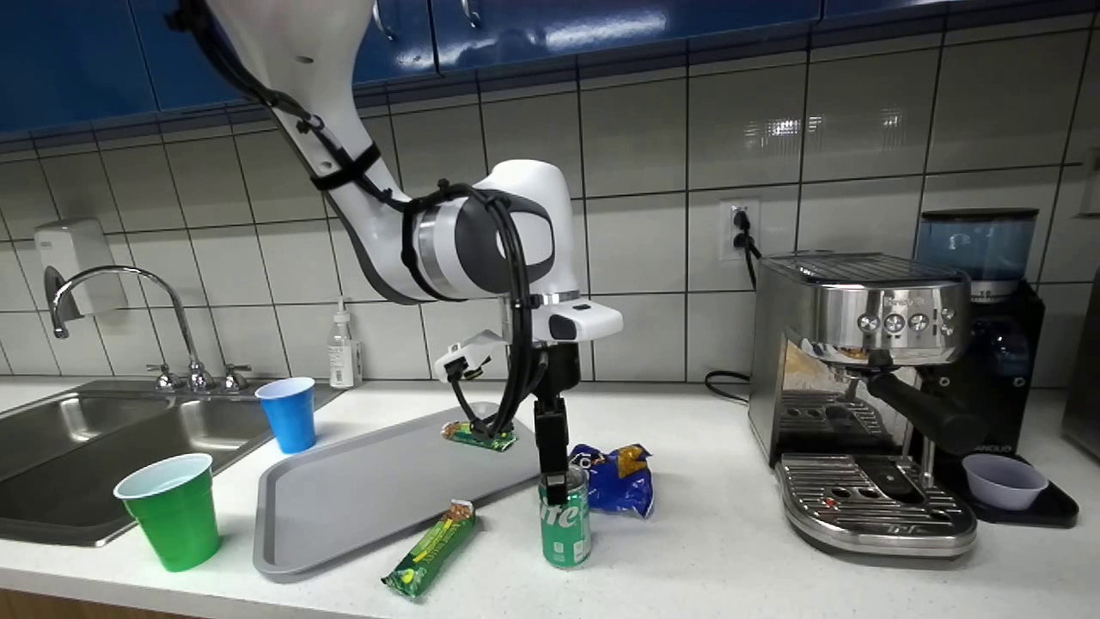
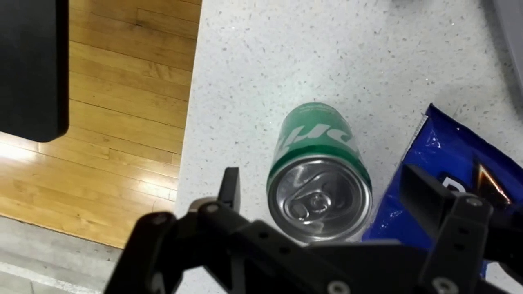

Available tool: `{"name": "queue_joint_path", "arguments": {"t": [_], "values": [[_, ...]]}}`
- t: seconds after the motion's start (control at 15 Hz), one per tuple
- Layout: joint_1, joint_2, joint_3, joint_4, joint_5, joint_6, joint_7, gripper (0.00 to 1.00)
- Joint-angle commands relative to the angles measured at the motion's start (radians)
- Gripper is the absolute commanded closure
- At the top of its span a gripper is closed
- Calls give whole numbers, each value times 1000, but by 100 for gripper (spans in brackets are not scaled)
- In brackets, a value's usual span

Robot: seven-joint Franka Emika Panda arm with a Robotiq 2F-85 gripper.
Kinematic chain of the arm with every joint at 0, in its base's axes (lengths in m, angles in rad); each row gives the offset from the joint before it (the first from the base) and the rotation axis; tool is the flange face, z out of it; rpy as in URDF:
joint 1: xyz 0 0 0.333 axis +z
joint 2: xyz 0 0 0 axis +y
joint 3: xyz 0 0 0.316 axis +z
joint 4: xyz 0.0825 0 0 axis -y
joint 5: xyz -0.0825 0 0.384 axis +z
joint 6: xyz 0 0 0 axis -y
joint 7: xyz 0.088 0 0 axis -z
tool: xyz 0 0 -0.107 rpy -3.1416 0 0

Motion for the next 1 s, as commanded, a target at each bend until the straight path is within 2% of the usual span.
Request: {"name": "queue_joint_path", "arguments": {"t": [0.0, 0.93], "values": [[15, 15, -6, -3, -23, 17, 32, 0], [19, 49, -17, 12, -5, 48, 31, 0]]}}
